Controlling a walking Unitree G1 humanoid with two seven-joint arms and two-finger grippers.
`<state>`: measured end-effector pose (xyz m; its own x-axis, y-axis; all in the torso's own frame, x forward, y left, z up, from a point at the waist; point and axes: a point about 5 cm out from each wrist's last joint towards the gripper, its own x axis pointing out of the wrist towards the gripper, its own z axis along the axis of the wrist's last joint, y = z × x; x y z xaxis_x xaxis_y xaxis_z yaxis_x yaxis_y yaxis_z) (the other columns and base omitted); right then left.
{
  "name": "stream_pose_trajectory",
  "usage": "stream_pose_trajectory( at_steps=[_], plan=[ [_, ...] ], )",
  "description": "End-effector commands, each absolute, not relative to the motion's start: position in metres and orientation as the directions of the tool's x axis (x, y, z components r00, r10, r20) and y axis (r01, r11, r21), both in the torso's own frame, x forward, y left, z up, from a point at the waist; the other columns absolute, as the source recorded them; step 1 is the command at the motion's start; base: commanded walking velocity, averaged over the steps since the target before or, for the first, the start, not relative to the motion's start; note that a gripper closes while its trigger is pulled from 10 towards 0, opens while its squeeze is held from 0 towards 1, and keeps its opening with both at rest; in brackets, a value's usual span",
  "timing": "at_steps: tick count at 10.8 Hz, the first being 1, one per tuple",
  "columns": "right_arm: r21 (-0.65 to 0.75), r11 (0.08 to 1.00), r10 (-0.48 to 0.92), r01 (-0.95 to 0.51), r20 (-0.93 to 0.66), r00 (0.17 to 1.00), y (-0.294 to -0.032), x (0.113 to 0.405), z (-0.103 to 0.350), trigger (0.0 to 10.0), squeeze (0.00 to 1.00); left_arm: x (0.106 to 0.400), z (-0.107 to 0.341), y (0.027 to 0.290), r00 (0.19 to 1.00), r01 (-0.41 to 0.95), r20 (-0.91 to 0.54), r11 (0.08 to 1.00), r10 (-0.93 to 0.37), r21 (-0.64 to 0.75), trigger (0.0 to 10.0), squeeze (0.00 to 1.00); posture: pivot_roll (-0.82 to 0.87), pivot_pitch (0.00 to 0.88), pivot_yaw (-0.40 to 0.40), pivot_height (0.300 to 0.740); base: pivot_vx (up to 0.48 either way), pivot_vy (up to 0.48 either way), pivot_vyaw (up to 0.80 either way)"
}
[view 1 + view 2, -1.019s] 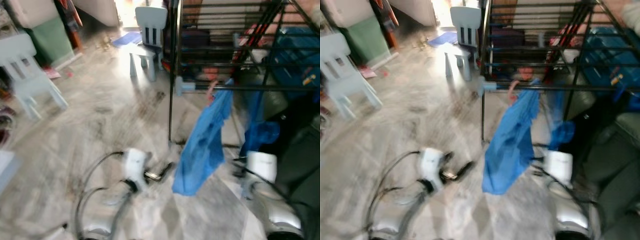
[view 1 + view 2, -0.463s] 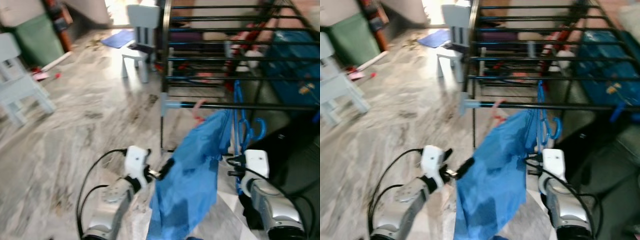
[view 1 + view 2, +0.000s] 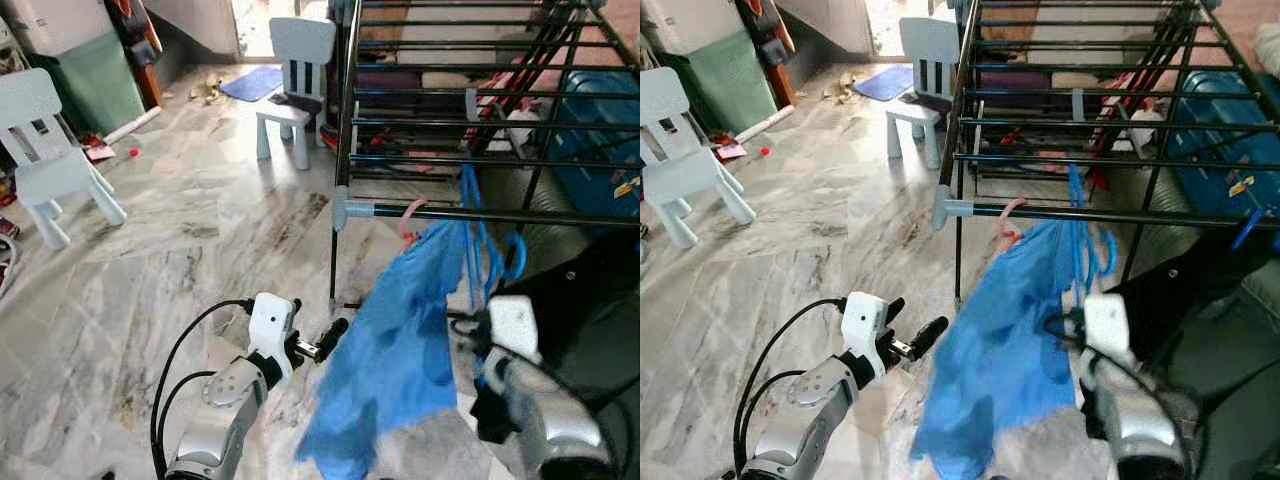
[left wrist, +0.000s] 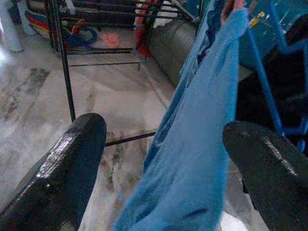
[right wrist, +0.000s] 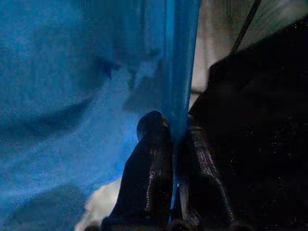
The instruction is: Hang hanger
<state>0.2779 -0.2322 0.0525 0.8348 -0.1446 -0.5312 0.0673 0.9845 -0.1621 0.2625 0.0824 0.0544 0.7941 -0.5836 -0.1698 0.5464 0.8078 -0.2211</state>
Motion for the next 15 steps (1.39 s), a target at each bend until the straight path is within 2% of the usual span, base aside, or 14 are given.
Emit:
stream_pose_trajectory(
  at_steps=[1, 2, 4, 7, 15],
  plan=[
    [-0.178, 0.983, -0.131, 0.047, -0.498, 0.857, -0.232, 0.286, 0.060, 10.0, 0.00, 0.263, 0.052, 0.083, 0.798, 0.538, -0.179, 0.814, -0.576, -0.219, 10.0, 0.00, -0.11, 0.077, 0.012, 0.740, 0.000, 0.000, 0.00],
    [-0.224, 0.974, -0.130, 0.025, -0.467, 0.874, -0.234, 0.291, 0.067, 10.0, 0.00, 0.263, 0.052, 0.081, 0.797, 0.541, -0.177, 0.813, -0.577, -0.216, 10.0, 0.00, -0.11, 0.077, 0.011, 0.740, 0.000, 0.000, 0.00],
    [-0.201, 0.977, -0.153, 0.066, -0.454, 0.878, -0.241, 0.307, 0.077, 10.0, 0.00, 0.261, 0.051, 0.081, 0.795, 0.541, -0.183, 0.813, -0.578, -0.215, 10.0, 0.00, -0.11, 0.075, 0.011, 0.740, 0.000, 0.000, 0.00],
    [-0.085, 0.974, -0.223, 0.208, -0.484, 0.846, -0.246, 0.327, 0.085, 10.0, 0.00, 0.264, 0.051, 0.082, 0.796, 0.542, -0.185, 0.814, -0.577, -0.208, 10.0, 0.00, -0.10, 0.067, 0.008, 0.740, 0.000, 0.000, 0.00],
    [0.025, 0.946, -0.238, 0.324, -0.626, 0.743, -0.252, 0.310, 0.055, 10.0, 0.00, 0.260, 0.044, 0.079, 0.766, 0.564, -0.238, 0.801, -0.598, -0.198, 10.0, 0.00, -0.10, 0.064, 0.007, 0.740, 0.000, 0.000, 0.00]
  ],
)
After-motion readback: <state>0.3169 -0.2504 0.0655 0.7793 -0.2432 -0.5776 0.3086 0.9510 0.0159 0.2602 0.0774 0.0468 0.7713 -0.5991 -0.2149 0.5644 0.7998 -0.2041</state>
